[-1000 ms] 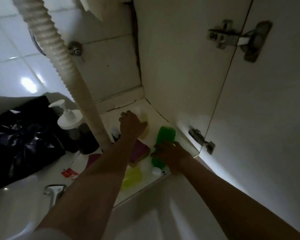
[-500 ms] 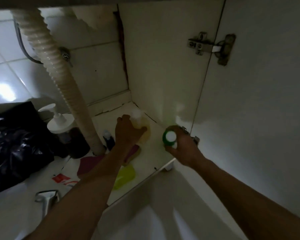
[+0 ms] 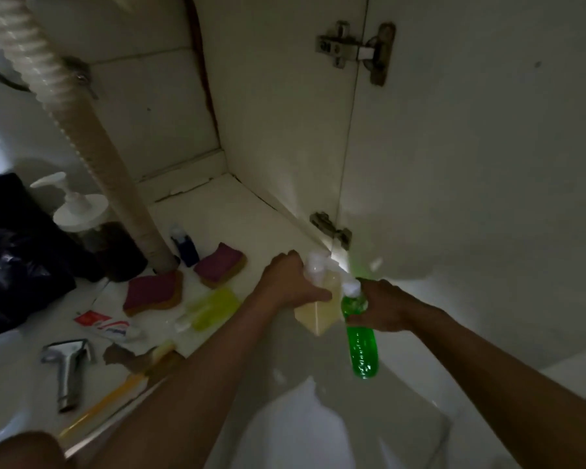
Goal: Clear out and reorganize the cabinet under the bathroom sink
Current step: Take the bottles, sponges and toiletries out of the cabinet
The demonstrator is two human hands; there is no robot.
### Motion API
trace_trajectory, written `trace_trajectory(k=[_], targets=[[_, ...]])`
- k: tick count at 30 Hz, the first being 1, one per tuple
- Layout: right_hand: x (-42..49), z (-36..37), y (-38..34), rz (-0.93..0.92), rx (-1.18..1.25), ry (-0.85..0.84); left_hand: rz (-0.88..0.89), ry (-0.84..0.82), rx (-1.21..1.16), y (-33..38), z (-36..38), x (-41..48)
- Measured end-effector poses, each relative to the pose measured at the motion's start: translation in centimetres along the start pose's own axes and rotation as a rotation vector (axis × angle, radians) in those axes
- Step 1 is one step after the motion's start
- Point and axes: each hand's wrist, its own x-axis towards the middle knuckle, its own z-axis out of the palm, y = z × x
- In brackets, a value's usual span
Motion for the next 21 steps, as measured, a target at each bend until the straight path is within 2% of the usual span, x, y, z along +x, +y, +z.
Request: trace_trajectory(k=[4,9,14,21], targets=[[0.4,4.3,4.0,0.128,0.113,0.035,-0.098,-0.047,-0.034,-2.6,6.4,-0.4],[2.2,7.2,4.8,0.128,0.306,0.196,-0.193,-0.007,-0.106,-5.0,12.5,0.7],[4.8,8.2,4.5,0.104,0.346,0.243,-0.242,0.133,-0.199,-6.3,14.8,2.6],[6.6,9.4,5.1,0.146,0.308,0.239,-0.273,0.114,-0.166,-8.4,17.0,3.9]])
